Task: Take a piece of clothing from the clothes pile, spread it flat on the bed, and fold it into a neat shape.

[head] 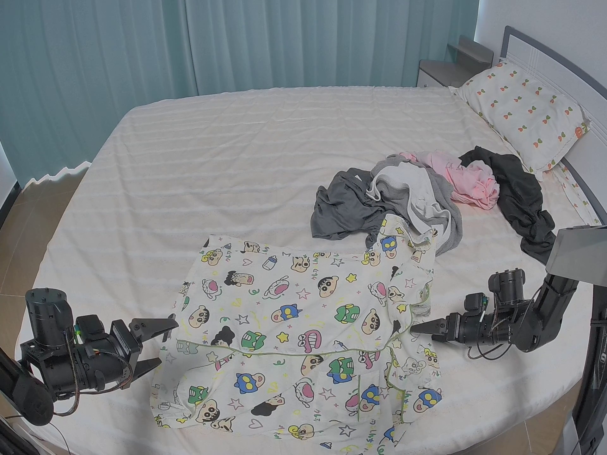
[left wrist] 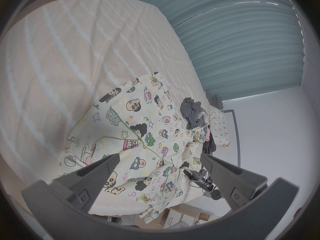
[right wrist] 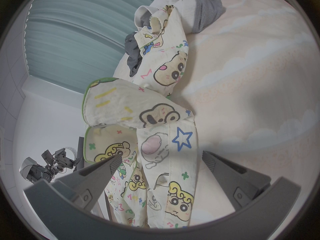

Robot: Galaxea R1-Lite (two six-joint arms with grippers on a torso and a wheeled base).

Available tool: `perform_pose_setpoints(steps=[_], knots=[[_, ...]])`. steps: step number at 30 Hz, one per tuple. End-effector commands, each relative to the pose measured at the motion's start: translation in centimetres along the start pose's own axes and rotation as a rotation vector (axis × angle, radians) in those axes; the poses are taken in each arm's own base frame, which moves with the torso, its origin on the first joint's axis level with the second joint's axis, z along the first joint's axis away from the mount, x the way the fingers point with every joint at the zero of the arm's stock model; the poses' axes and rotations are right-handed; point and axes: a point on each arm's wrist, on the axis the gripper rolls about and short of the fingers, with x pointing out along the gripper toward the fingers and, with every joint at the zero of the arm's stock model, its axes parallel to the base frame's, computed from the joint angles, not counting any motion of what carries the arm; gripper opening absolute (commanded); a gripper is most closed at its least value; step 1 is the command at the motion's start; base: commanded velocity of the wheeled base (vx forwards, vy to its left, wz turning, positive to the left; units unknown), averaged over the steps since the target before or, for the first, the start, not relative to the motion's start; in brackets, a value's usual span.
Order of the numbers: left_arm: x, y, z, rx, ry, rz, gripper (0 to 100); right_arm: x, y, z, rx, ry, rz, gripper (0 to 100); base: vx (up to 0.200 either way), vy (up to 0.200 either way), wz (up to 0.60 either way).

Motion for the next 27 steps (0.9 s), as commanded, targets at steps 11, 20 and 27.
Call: perform_pose_setpoints(steps=[11, 20, 27], knots=[[0.1, 0.1, 0.0, -0.003, 0.003, 0.004, 100, 0.5, 0.4, -0.2, -0.007, 0.017, 0.011, 0, 0.000, 0.000, 0.00], [0.1, 0.1, 0.0, -0.003, 0.003, 0.003, 100, -0.2, 0.4, 0.1, -0.007, -0.009, -0.002, 0, 0.000, 0.000, 0.00], [0.0, 0.0, 0.0, 0.003, -0.003, 0.000, 100, -2.7, 1.1, 0.8, -0.015, -0.094, -0.081, 0, 0.000, 0.000, 0.00]])
